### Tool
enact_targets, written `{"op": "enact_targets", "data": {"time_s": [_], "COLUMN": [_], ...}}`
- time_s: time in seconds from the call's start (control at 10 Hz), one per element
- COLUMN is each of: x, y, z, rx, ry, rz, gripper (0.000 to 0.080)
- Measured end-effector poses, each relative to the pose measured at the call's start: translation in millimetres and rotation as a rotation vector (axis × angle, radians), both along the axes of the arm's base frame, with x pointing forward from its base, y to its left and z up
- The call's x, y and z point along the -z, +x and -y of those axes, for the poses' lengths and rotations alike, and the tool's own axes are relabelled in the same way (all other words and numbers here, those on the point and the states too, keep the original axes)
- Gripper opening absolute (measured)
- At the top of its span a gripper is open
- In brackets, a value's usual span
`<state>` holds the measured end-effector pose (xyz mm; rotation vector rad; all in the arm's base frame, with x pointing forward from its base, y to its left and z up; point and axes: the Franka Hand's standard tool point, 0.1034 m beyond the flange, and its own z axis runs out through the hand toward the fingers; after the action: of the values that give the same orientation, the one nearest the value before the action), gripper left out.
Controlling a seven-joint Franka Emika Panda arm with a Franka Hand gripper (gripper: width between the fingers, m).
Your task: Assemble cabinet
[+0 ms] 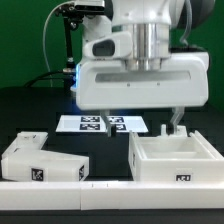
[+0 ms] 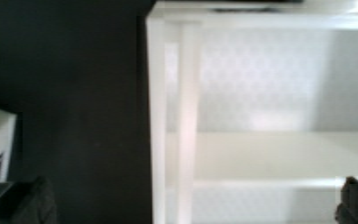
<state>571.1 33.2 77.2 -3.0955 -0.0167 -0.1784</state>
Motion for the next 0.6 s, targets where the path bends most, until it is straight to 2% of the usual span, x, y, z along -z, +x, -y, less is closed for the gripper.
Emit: {"op": "enact_targets", "data": {"time_s": [0.1,0.4,0.5,0.6], "x": [-9.5,-4.2,-4.3,-4.7], "y": [-4.1,-3.7,-5.1,-12.9], "z": [-4.3,-2.9,-5.1,-14.5], "rx": [-0.002,-0.002,0.005,0.010], "ry": [0.006,0.003,0.004,0.006], "rz": [-0.004,-0.005,-0.004,-0.001], "gripper": [0.0796,0.0796,0.0796,0.0796]}}
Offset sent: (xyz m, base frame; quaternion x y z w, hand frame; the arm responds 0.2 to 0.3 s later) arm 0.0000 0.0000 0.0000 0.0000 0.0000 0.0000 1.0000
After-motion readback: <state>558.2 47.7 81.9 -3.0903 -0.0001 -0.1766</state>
